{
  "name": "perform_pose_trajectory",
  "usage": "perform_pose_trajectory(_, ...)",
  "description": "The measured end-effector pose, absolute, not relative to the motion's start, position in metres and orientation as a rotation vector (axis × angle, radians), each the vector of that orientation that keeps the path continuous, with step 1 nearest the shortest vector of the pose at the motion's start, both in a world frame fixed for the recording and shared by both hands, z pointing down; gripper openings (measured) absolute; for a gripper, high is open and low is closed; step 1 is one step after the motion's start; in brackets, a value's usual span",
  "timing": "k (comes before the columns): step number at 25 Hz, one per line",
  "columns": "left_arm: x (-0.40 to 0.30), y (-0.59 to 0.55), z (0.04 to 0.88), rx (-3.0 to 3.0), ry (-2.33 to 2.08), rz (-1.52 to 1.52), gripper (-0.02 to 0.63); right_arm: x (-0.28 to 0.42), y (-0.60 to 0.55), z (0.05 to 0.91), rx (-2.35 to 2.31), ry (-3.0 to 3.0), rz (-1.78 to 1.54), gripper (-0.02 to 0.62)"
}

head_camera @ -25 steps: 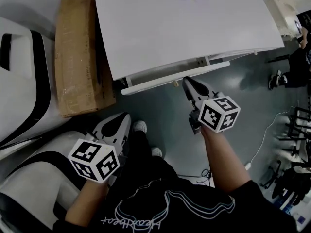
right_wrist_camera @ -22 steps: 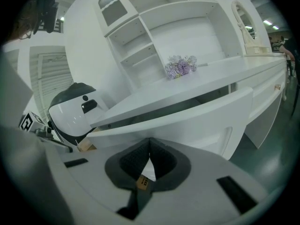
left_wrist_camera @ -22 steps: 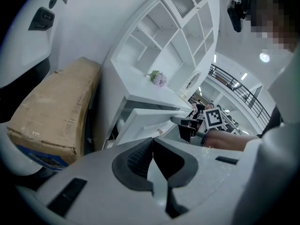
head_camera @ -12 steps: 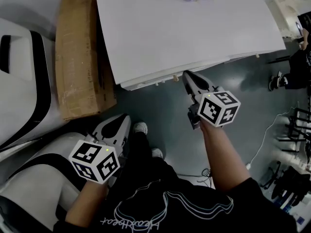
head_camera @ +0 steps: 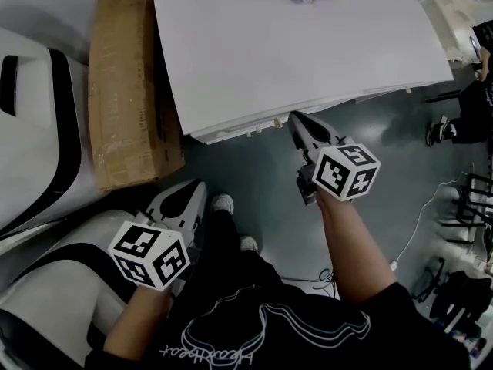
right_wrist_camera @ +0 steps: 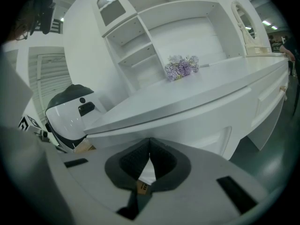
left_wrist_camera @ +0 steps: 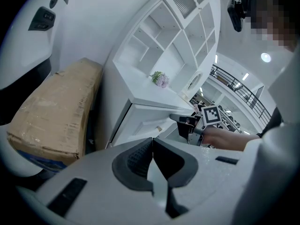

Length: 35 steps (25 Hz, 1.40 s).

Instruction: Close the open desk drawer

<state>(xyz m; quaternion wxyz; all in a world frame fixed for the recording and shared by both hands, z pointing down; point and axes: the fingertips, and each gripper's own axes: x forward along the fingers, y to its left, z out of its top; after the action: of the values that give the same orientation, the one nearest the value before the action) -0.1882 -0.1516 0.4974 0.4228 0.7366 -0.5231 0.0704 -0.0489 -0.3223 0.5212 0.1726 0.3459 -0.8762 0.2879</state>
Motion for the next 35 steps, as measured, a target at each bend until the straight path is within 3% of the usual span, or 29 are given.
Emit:
perform_pose_trajectory(14,-0.155,-0.125,0.455,1.925,-1.336,0.108,0.005,-0.037,-0.25,0.461,0.86,-2.617,0.76,0.006)
perform_pose_trajectory(28,-0.094,-0.058,0.322,2.151,-1.354,-0.01,0.006,-0.02,-0.107,0.325,0.56,-2.864,0.693,0.005)
perform_pose_trajectory(35,-0.075,-0.023,0.254,2.289,-1.37,-0.026,0.005,-0.01,-0.063,0.25,0.474,-2.981,0.499,0.005)
